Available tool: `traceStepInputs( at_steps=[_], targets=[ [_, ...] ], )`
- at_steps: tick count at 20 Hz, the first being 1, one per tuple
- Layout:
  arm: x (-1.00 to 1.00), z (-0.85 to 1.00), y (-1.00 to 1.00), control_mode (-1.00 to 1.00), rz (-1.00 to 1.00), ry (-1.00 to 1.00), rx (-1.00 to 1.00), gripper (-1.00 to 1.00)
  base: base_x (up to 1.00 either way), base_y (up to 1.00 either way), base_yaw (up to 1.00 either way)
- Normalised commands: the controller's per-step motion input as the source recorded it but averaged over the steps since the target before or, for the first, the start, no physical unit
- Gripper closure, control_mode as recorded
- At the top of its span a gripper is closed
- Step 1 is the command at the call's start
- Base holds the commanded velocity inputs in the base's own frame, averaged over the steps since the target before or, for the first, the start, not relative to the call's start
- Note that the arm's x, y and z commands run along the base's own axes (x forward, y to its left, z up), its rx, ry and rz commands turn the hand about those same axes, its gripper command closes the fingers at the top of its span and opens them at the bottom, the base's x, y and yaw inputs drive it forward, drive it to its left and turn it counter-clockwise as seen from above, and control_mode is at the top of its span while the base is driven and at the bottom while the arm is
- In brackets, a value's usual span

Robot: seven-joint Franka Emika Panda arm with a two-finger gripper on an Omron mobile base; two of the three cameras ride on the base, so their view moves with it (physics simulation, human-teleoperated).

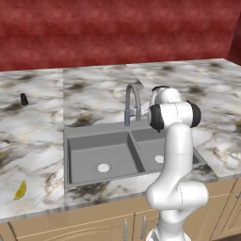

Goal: Turn on the sink faucet. Then move the lemon wedge from the counter to the sink. Turn off the sink. Move the vegetable from the sink to the pot next to the stove. Finally move the pot to the front left burner.

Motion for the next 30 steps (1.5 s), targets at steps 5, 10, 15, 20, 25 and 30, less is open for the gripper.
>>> traceStepInputs(
  at_steps=[5, 10, 15, 20, 25, 30],
  targets=[
    [0.09, -0.12, -0.68, -1.0, 0.0, 0.0, 0.01, 1.0, 0.0, 0.0, 0.0],
    [0.04, -0.25, -0.67, -1.0, 0.0, 0.0, 0.02, 1.0, 0.0, 0.0, 0.0],
    [0.0, -0.36, -0.69, -1.0, 0.0, 0.01, 0.02, 1.0, 0.0, 0.0, 0.0],
    [0.0, -0.5, -0.76, -1.0, 0.0, 0.04, 0.05, 1.0, 0.0, 0.0, 0.0],
    [0.0, -0.65, -0.79, -1.0, -0.02, 0.1, 0.09, 1.0, 0.0, 0.0, 0.0],
    [-0.01, -0.71, -0.8, -1.0, -0.02, 0.1, 0.1, 1.0, 0.0, 0.0, 0.0]
  ],
)
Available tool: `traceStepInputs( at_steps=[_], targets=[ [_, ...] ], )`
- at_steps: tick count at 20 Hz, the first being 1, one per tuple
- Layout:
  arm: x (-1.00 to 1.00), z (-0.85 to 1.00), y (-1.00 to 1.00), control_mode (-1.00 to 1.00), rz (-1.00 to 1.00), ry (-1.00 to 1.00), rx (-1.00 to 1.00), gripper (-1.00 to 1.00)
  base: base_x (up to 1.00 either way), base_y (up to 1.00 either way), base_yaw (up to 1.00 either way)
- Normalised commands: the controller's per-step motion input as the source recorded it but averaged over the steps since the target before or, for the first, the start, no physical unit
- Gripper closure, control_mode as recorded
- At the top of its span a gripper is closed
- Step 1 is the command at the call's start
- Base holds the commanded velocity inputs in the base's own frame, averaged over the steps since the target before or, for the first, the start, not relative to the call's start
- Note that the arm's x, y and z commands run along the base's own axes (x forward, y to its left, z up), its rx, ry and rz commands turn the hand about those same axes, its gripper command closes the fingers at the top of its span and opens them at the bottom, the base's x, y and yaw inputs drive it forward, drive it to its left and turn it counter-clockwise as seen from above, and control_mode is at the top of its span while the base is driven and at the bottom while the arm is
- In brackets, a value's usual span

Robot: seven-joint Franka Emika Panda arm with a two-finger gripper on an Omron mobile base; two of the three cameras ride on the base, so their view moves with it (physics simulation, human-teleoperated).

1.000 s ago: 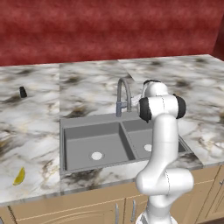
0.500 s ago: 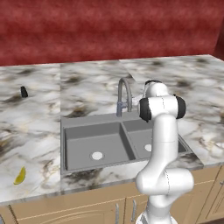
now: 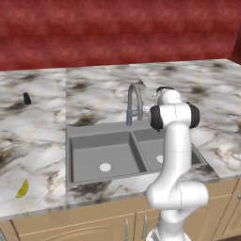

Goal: Turn on the sink faucet. Then move the lemon wedge from the counter to the sink. Turn off the sink. Move the vegetable from the sink to the pot next to the stove. Finally move the pot to the front left burner.

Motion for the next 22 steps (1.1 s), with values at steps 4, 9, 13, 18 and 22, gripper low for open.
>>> traceStepInputs(
  at_steps=[4, 9, 13, 18, 22],
  targets=[
    [-0.04, -0.74, -0.8, -1.0, -0.02, 0.08, 0.1, 1.0, 0.0, 0.0, 0.0],
    [-0.08, -0.73, -0.76, -1.0, -0.02, 0.07, 0.1, 1.0, 0.0, 0.0, 0.0],
    [-0.17, -0.62, -0.67, -1.0, -0.02, 0.04, 0.12, 1.0, 0.0, 0.0, 0.0],
    [-0.14, -0.52, -0.57, -1.0, -0.02, 0.03, 0.15, 1.0, 0.0, 0.0, 0.0],
    [-0.26, -0.13, -0.24, -1.0, -0.01, 0.0, 0.09, -1.0, 0.0, 0.0, 0.0]
  ],
)
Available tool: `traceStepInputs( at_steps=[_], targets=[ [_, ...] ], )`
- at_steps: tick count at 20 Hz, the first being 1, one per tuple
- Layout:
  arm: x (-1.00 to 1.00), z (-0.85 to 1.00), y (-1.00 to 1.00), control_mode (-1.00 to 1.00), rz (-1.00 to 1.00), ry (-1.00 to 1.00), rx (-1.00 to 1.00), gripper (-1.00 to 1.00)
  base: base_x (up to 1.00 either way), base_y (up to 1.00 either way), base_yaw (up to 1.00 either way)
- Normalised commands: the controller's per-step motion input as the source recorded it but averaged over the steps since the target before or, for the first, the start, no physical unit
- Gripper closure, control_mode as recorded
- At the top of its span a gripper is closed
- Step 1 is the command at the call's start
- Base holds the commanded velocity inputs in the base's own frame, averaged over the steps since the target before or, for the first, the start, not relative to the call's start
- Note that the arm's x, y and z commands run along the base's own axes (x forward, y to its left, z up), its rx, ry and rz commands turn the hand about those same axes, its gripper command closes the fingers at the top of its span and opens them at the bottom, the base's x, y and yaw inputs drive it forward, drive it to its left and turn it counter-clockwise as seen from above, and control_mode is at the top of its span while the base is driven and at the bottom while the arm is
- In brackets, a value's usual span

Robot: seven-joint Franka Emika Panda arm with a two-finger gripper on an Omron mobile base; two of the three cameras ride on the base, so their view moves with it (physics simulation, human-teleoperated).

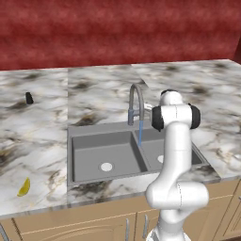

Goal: Turn on the sink faucet. Then move the lemon wedge from the counter to the sink. Turn off the sink. Move the vegetable from the sink to the pot next to the stove. Finally move the pot to the front left burner.

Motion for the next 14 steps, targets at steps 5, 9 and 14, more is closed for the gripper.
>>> traceStepInputs(
  at_steps=[5, 9, 14],
  targets=[
    [-0.29, 0.18, -0.13, -1.0, 0.0, -0.05, 0.03, -1.0, 0.0, 0.0, 0.0],
    [-0.33, 0.46, -0.34, -1.0, 0.0, -0.05, 0.01, -1.0, 0.0, 0.0, 0.0],
    [-0.35, 0.69, -0.21, -1.0, -0.01, -0.04, 0.0, -1.0, 0.0, 0.0, 0.0]
  ],
)
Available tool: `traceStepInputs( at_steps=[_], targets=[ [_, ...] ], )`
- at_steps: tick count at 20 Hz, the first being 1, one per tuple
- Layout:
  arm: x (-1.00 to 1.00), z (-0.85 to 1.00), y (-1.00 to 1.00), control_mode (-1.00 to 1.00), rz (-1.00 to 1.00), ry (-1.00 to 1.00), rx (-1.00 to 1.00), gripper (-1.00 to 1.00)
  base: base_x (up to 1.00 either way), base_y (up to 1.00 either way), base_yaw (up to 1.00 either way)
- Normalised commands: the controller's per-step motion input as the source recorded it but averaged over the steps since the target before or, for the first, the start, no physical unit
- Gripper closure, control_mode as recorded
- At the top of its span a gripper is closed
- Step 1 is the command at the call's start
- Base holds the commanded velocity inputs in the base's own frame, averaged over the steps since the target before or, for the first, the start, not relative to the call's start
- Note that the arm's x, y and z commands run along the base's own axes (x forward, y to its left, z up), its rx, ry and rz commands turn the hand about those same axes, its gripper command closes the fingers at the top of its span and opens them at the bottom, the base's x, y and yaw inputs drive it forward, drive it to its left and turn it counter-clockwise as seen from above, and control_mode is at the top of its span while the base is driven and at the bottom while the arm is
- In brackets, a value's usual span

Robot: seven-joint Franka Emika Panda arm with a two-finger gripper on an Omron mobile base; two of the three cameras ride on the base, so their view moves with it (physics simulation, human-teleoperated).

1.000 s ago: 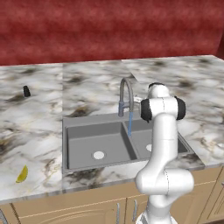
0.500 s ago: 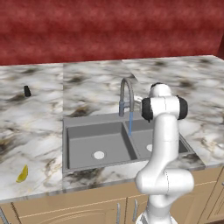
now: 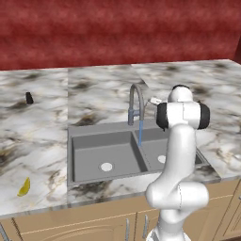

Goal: Turn on the sink faucet. Then move the lemon wedge from the counter to the sink. Turn off the sink. Move the vegetable from the sink to the pot next to the stove. Finally move the pot to the front left burner.

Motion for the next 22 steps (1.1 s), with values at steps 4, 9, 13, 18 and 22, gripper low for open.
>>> traceStepInputs(
  at_steps=[4, 9, 13, 18, 22],
  targets=[
    [-0.47, 0.76, -0.06, -1.0, -0.03, -0.06, 0.0, -1.0, 0.0, 0.0, 0.0],
    [-0.69, 0.74, 0.0, -1.0, -0.02, -0.05, 0.0, -1.0, 0.0, 0.0, 0.0],
    [-0.76, 0.76, 0.08, -1.0, -0.01, 0.0, 0.0, -1.0, 0.0, 0.0, 0.0],
    [-0.72, 0.63, 0.25, -1.0, 0.0, 0.01, -0.01, -1.0, 0.0, 0.0, 0.0],
    [-0.55, 0.54, 0.49, -1.0, 0.0, 0.12, -0.05, -1.0, 0.0, 0.0, 0.0]
  ],
)
